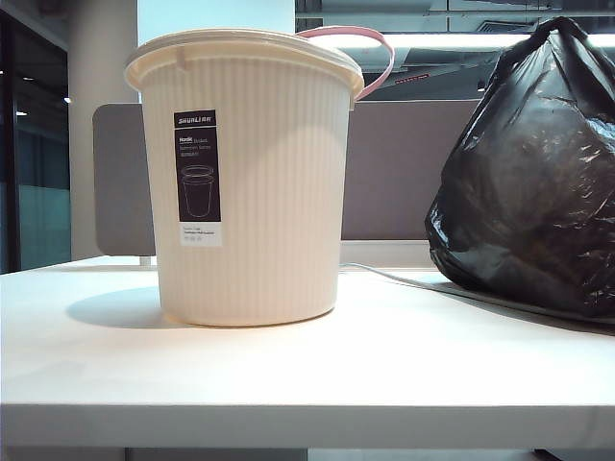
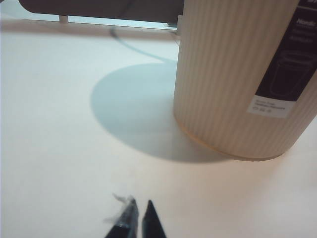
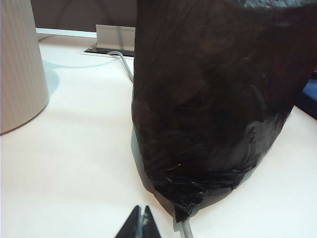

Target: Open the ring lid of the trash can, pull out the black garbage bag inside, and place it on the table.

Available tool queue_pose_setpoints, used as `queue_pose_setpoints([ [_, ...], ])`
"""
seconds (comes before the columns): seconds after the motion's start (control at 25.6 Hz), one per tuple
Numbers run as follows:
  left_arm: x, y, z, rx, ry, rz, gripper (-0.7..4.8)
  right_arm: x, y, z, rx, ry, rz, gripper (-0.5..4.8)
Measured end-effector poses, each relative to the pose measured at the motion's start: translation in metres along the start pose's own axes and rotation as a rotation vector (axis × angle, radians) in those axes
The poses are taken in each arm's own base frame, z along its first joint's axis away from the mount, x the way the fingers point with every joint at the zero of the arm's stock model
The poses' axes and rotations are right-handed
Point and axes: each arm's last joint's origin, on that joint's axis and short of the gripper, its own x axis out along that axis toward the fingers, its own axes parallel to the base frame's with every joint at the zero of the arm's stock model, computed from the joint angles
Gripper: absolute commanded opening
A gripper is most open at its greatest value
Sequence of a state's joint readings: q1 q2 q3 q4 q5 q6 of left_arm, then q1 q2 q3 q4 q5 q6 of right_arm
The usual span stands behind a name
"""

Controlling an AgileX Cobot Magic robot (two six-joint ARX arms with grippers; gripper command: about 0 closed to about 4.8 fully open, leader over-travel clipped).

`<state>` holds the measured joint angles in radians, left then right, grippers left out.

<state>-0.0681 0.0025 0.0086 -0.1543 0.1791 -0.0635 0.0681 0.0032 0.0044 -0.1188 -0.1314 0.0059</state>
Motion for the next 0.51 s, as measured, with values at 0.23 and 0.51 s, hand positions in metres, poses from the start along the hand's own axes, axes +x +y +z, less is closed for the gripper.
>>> queue_pose_setpoints([
  [0.23, 0.0, 0.0, 0.0, 0.0, 0.0, 0.0, 0.22, 0.0, -0.0003, 0.0, 0.0, 0.0, -0.003, -0.05],
  [0.51, 0.0, 0.0, 0.0, 0.0, 0.0, 0.0, 0.22, -0.0005, -0.0041, 0.0, 0.005, -0.001, -0.042, -0.05],
])
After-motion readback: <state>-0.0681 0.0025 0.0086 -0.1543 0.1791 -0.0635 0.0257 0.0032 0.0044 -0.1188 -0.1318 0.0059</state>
